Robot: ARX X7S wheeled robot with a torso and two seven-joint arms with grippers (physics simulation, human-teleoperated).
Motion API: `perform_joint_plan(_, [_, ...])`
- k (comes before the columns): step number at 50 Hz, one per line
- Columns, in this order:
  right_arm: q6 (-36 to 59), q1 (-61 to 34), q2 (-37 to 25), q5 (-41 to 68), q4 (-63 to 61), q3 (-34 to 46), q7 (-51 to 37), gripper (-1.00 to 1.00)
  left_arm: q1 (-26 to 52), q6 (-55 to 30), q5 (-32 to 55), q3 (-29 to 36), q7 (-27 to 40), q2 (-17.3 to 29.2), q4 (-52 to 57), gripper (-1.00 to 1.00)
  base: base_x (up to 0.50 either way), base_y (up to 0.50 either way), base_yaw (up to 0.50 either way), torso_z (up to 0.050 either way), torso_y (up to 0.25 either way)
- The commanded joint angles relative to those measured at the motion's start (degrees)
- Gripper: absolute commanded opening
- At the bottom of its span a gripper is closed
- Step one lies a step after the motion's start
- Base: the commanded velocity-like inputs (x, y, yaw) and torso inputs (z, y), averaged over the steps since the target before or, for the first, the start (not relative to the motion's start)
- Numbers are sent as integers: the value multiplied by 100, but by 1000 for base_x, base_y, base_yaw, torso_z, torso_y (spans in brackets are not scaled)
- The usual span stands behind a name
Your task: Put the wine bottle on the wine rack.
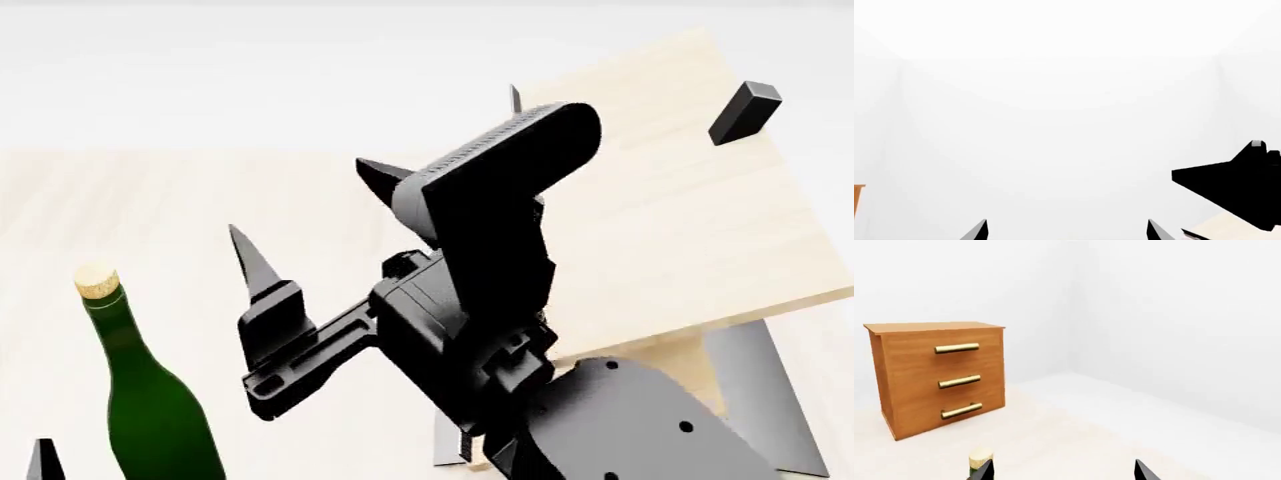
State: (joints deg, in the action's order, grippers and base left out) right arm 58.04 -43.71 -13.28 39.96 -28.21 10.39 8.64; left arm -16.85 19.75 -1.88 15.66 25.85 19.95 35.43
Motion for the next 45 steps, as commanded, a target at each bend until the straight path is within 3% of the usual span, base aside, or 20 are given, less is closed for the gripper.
perform_joint_plan(1, [1324,-873,41,1587,671,-396,859,100,29,-54,20,-2,24,21,2,100,0,0,0,0,0])
perform_joint_plan(30, [-105,-842,324,286,2221,1108,1671,100,55,-65,25,44,76,62,-29,100,0,0,0,0,0])
perform_joint_plan(45, [-327,-962,667,211,2728,1295,1649,100,85,-77,21,75,103,72,-77,100,0,0,0,0,0])
